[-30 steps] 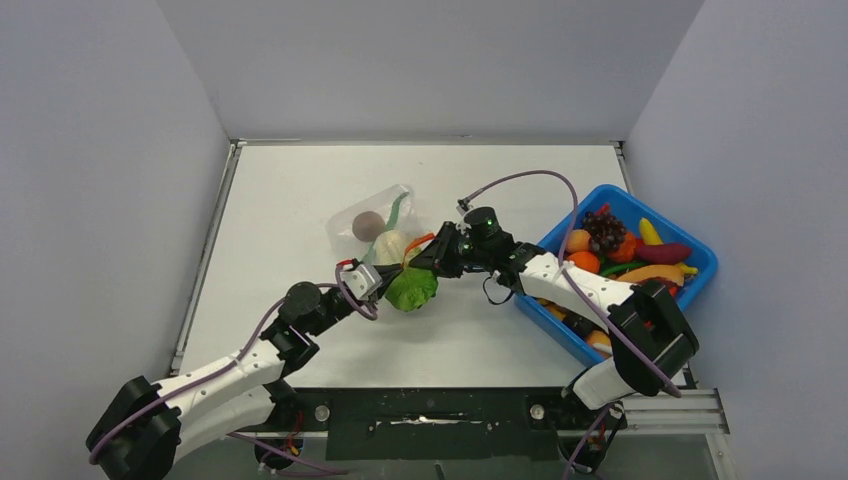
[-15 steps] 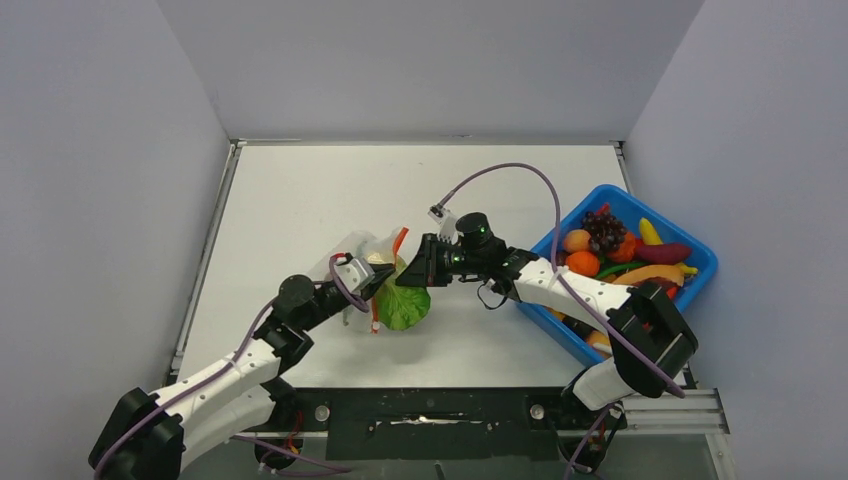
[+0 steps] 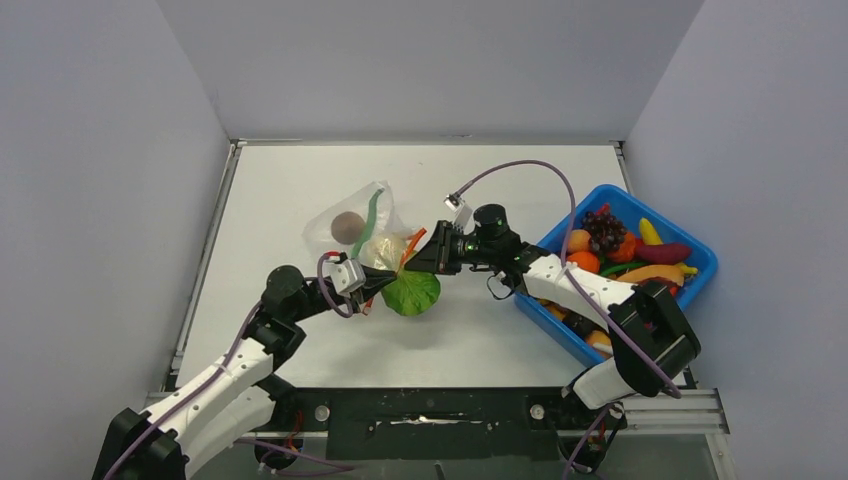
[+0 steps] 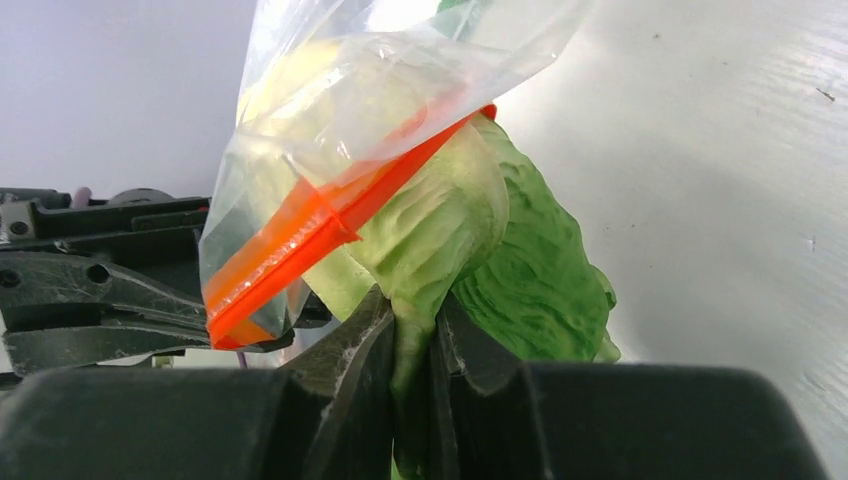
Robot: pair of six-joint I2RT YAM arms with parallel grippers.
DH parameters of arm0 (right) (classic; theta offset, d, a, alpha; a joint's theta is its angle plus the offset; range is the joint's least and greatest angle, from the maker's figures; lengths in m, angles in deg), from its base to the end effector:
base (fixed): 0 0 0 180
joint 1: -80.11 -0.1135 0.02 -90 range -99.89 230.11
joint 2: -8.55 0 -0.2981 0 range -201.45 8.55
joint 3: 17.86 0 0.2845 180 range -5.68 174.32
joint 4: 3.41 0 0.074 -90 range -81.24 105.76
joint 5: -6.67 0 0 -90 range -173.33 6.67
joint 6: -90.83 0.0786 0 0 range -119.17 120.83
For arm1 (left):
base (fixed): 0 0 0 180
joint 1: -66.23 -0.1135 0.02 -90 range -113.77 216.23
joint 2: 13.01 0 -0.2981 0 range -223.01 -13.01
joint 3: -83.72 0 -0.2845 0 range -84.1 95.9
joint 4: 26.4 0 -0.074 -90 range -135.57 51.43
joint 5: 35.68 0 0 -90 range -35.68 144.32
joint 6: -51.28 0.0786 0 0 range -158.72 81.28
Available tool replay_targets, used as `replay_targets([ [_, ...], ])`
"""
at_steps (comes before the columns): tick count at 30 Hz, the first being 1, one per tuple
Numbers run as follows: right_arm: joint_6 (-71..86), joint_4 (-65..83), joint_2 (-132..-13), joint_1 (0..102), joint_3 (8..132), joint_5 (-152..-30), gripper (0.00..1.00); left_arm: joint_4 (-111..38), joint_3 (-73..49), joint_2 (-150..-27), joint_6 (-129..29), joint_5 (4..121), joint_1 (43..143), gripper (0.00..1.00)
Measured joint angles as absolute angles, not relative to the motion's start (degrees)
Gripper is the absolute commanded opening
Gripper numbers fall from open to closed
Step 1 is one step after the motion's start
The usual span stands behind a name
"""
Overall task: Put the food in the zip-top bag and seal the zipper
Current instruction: Place the fake vegetable in the zipper food storage bag.
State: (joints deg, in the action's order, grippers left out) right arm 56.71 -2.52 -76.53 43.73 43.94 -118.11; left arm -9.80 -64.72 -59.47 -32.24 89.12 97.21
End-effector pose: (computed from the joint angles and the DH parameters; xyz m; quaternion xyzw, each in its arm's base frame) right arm 0.2811 0.2628 0.2413 -0.0244 0.8170 0.5477 0.1785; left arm 0.1724 -0.1559 0.2605 0.4166 0.5606 -0.3488 0.6249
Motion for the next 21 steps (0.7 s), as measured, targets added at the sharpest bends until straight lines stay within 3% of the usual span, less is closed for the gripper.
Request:
replay_targets([
  [7,52.8,5.0,-75.7,43.8,42.6,-117.5,0.00,-10.5,-63.6,-61.9,-32.3,92.6,94.2,0.00],
  [14,55.0,16.6,-66.2,45.2,34.7,-111.6,0.00,-6.3,-63.6,-64.8,-35.4,87.1,92.0,0.00],
  [21,58.3,23.7,-64.3,44.6,33.1,-107.6,0.00,0.2,-65.1,-69.5,-40.8,83.6,92.0,0.00],
])
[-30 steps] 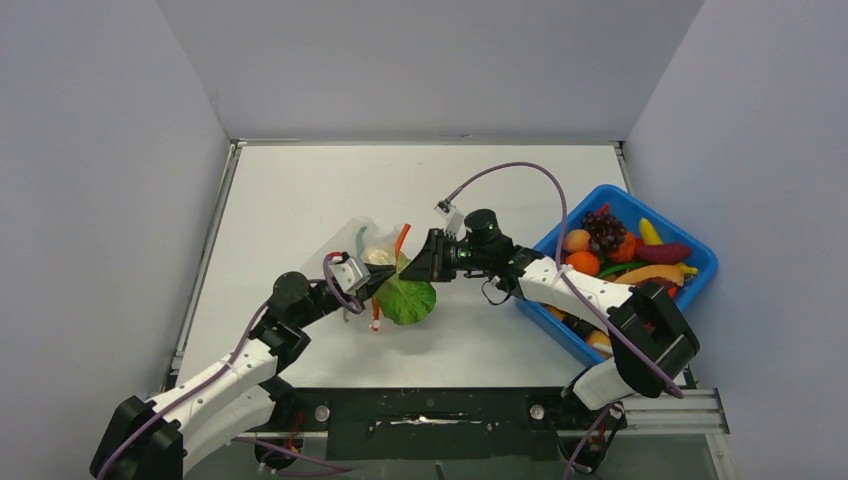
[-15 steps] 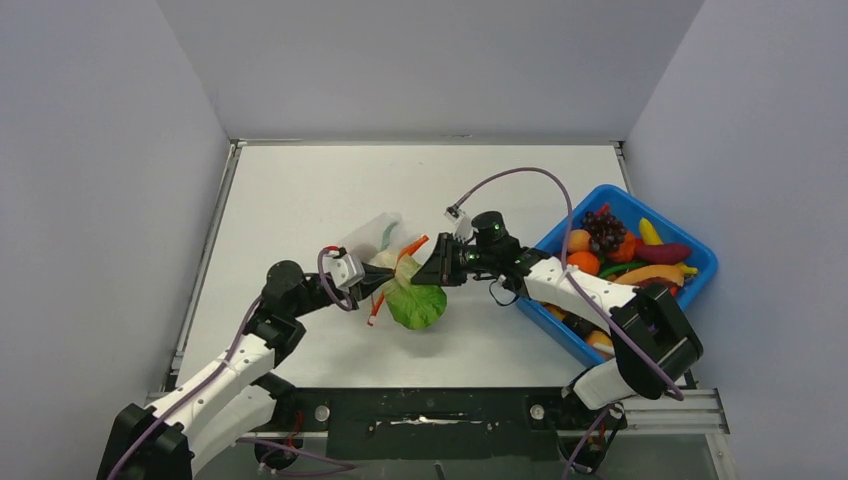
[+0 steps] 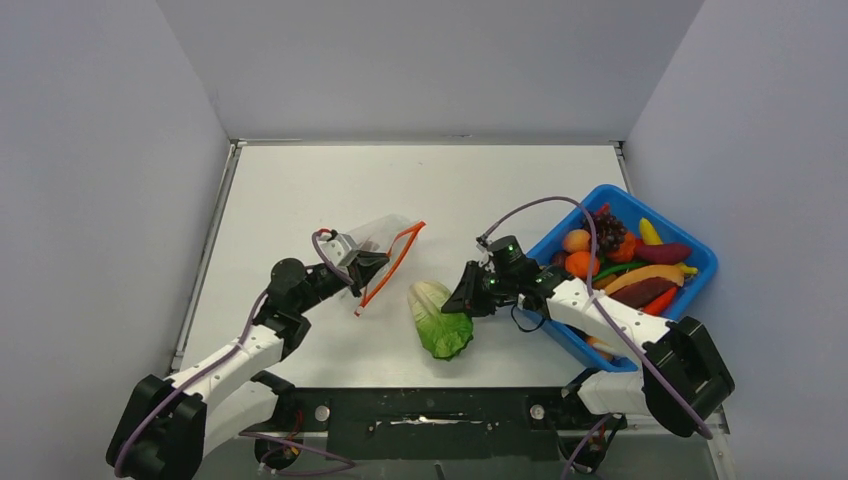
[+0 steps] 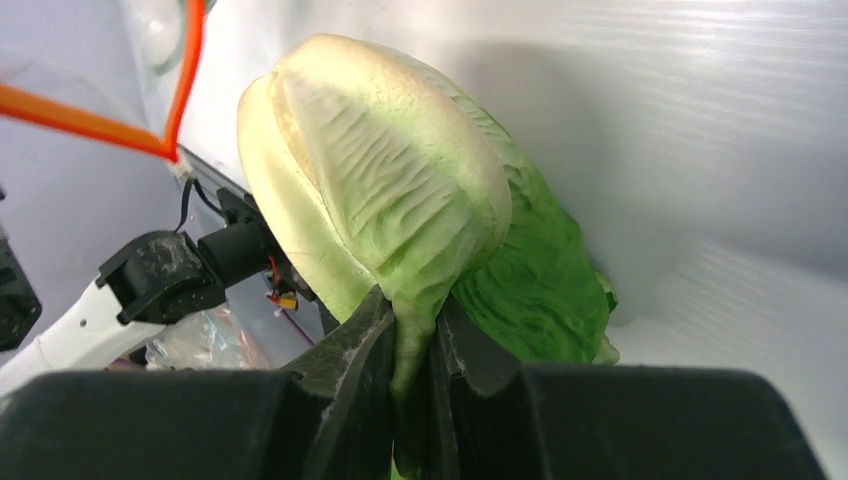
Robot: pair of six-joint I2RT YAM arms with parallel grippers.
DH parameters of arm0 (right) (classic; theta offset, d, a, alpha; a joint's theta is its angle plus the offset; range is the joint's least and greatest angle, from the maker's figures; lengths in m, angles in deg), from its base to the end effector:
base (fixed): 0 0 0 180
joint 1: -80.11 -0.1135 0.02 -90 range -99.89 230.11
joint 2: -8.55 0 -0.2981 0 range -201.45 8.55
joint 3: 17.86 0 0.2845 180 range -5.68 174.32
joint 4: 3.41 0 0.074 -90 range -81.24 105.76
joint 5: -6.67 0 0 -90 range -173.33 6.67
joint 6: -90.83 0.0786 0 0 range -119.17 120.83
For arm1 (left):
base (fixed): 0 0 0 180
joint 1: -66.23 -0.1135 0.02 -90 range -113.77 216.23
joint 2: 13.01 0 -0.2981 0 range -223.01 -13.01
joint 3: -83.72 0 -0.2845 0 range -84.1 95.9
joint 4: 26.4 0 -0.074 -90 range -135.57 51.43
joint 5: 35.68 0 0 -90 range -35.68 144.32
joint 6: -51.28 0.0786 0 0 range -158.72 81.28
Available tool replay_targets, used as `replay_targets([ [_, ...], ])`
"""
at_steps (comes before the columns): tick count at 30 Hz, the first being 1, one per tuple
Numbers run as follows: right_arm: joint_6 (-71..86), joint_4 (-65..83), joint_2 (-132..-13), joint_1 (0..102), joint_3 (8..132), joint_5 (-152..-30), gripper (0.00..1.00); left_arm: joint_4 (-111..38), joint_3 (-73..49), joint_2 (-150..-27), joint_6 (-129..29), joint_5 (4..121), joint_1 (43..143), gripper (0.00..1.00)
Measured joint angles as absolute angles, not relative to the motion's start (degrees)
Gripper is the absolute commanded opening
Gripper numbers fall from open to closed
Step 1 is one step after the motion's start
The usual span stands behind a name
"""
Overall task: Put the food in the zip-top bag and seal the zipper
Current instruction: Place the fake vegetable in the zipper food storage bag.
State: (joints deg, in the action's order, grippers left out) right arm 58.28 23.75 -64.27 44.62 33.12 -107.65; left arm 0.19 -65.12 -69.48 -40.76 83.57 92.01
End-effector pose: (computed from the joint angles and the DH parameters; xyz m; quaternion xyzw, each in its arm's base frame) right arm 0.2186 0.1956 0.1826 0.1020 0.9129 0.3841 0.0927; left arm 0.2130 -0.1455 0.2436 0.3158 0.6249 -0.3377 0.6291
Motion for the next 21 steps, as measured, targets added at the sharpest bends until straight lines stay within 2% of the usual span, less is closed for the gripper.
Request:
replay_targets([
  [8,55.7,26.8,-63.7,38.4,43.9,-107.4,0.00,5.4,-65.8,-71.9,-47.1,78.4,92.0,0.00],
  [13,55.1,27.3,-64.5,40.0,47.8,-107.4,0.00,5.2,-66.7,-71.2,-47.7,75.8,92.4,0.00],
  [21,55.0,28.0,-75.6,40.8,54.6,-107.9,0.00,-0.1,-67.3,-67.0,-45.6,76.3,92.6,0.00],
])
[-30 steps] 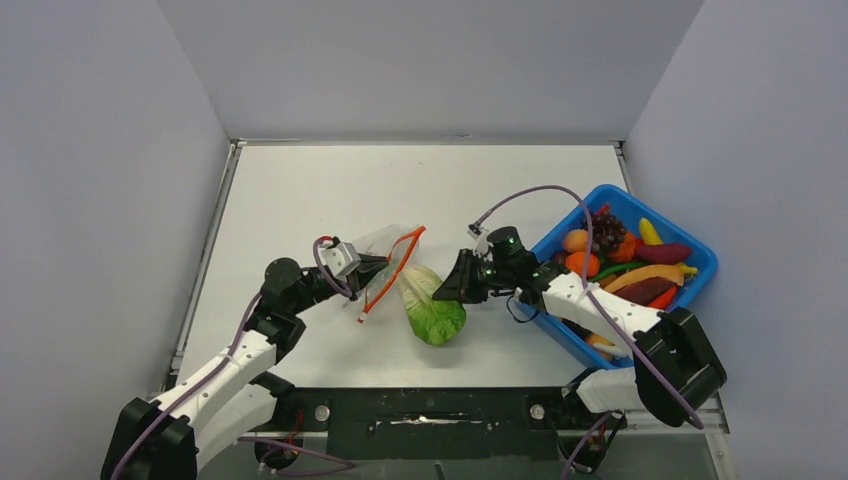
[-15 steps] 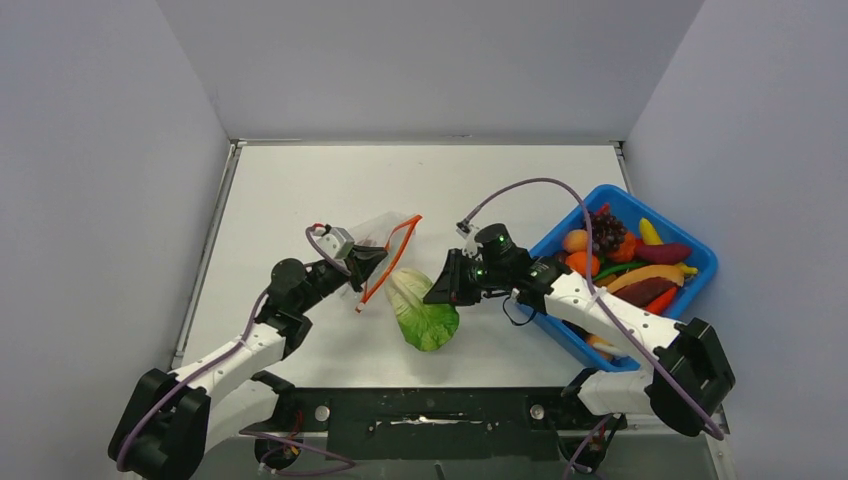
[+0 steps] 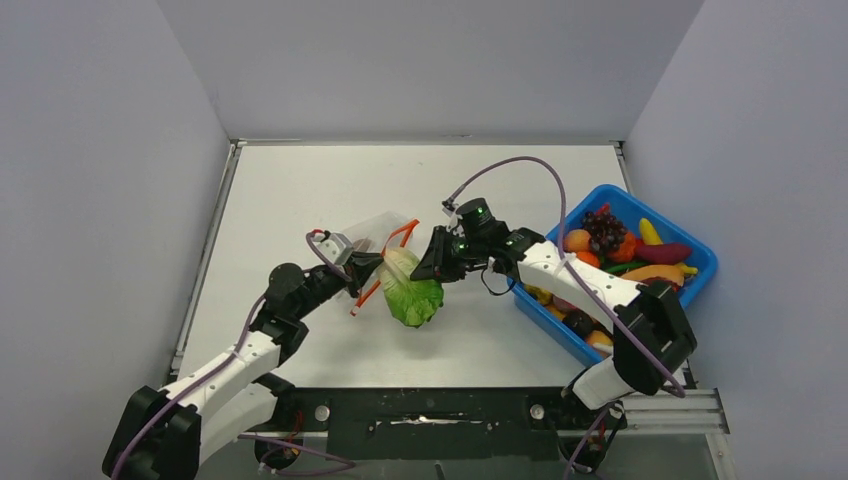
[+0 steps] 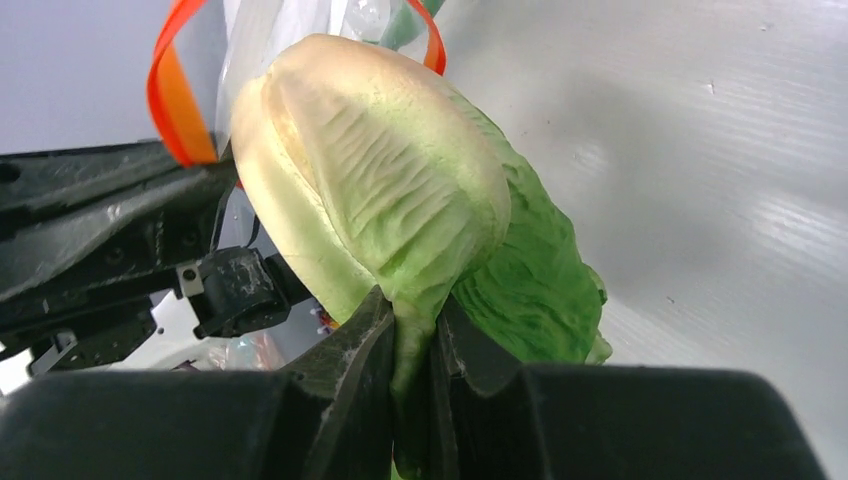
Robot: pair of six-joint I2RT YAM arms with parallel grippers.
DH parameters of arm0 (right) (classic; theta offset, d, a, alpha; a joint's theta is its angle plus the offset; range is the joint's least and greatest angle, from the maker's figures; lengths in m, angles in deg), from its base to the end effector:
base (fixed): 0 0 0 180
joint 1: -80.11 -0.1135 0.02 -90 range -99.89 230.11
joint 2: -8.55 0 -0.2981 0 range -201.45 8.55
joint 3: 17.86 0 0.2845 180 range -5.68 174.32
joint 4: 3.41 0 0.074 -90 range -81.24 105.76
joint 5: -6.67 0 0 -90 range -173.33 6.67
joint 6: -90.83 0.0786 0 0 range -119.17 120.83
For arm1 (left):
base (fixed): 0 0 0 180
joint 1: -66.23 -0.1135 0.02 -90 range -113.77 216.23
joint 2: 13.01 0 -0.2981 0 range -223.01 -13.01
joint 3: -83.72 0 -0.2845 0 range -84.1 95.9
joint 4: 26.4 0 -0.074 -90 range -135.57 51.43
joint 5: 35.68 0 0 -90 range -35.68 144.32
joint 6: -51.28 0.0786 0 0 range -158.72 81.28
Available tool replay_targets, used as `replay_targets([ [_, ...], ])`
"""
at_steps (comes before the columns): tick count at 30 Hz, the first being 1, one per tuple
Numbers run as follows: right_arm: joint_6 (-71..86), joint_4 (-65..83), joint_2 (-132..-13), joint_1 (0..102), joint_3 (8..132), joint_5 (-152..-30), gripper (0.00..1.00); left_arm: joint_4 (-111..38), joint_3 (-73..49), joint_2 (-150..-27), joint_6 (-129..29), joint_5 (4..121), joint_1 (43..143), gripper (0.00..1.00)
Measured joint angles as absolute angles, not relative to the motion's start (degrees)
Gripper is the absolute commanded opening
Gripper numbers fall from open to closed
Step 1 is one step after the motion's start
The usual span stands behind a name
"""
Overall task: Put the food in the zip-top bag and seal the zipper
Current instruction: Place the fake vegetable in the zipper food storage bag.
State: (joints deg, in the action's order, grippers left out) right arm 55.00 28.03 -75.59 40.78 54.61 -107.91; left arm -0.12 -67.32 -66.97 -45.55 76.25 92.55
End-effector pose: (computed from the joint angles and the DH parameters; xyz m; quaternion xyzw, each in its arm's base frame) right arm 0.2689 0.2626 0.2531 0.0318 0.8998 0.4170 0.1241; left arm 0.2105 -0.1369 0.2376 0.2502 0.6535 -0.3277 0.6348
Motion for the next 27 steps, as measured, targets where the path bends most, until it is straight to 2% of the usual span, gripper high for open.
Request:
replay_targets([
  [6,56.1,25.5,-80.1,40.4,56.3,-110.5,0.00,-5.1,-64.6,-66.7,-41.4,80.9,92.6,0.00],
  [14,58.5,21.5,-80.4,41.5,57.2,-114.6,0.00,-11.1,-60.9,-66.0,-34.3,90.1,92.5,0.00],
  [27,73.3,1.8,-80.4,44.3,47.2,-115.5,0.00,-15.4,-59.8,-66.6,-28.9,93.4,92.9,0.00],
])
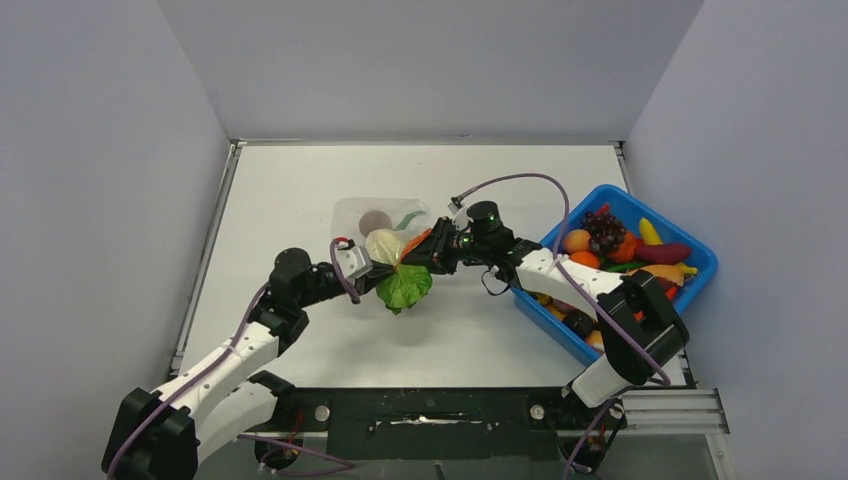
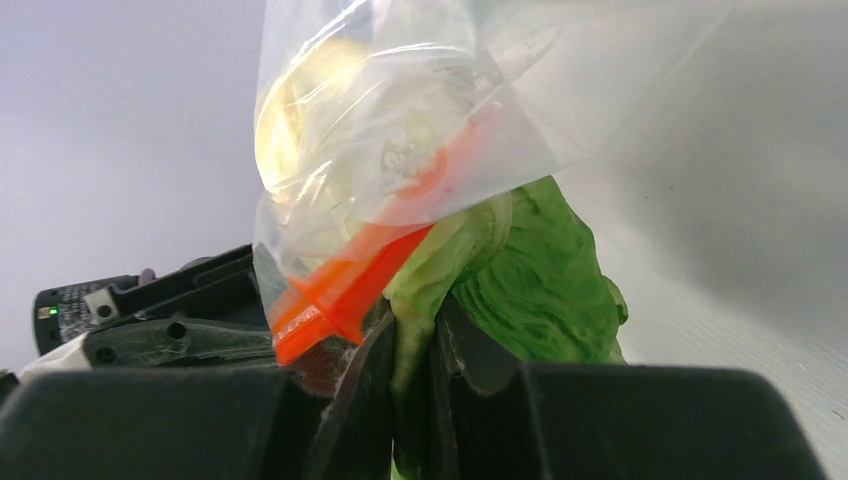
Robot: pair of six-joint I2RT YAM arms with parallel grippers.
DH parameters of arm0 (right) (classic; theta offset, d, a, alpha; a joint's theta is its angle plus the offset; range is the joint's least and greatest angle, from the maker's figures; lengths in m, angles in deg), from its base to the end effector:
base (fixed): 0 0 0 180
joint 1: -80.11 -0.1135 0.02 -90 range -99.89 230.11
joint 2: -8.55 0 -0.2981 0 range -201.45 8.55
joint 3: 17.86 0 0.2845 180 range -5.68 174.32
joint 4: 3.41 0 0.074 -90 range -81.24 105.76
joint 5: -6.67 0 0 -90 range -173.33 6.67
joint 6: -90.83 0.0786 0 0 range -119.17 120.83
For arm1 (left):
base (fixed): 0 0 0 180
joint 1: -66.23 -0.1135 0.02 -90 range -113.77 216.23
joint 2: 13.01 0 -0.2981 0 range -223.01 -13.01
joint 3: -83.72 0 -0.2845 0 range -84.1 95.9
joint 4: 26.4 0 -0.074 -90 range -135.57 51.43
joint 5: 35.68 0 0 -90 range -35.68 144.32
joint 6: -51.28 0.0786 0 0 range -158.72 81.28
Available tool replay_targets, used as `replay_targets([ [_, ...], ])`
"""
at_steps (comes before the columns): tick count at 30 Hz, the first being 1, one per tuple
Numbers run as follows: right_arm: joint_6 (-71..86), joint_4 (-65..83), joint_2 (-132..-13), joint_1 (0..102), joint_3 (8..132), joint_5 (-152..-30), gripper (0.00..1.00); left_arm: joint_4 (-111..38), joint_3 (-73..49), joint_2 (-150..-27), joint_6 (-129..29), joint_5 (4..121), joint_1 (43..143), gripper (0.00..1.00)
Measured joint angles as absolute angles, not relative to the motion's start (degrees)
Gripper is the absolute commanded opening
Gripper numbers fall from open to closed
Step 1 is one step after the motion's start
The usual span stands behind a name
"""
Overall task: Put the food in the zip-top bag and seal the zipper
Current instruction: Place the fake vegetable in the zipper food storage bag.
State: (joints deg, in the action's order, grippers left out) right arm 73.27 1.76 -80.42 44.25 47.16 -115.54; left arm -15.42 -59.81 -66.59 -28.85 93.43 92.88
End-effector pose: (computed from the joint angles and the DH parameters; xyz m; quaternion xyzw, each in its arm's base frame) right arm 0.2975 0.2667 0.2277 0.1265 0.8306 0.5346 0.0912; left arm 0.2004 -0.1561 0.2553 0.4321 0.5956 -0.3382 0.5867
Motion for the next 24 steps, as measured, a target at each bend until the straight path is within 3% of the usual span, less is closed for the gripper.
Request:
replay_targets([
  [8,80.9,-5.3,-80.3,45.0,42.9,-115.9,0.00,-16.5,-59.4,-67.9,-28.2,91.2,95.0,0.00],
  [13,77.3,5.0,-74.8,45.3,45.5,-111.0,0.06,-10.0,-59.3,-68.6,-39.1,87.5,95.9,0.00],
  [18,77.1,9.9,-64.0,46.3,46.2,-107.0,0.03,-1.3,-58.7,-68.5,-51.1,80.9,97.6,0.00],
  [21,79.1,12.2,-60.7,46.3,46.9,-105.4,0.12,2.8,-58.0,-68.6,-56.7,78.0,98.7,0.00],
  [24,82.7,14.2,-59.9,46.1,47.7,-104.3,0.15,4.6,-57.7,-68.6,-59.2,74.6,101.1,0.00],
])
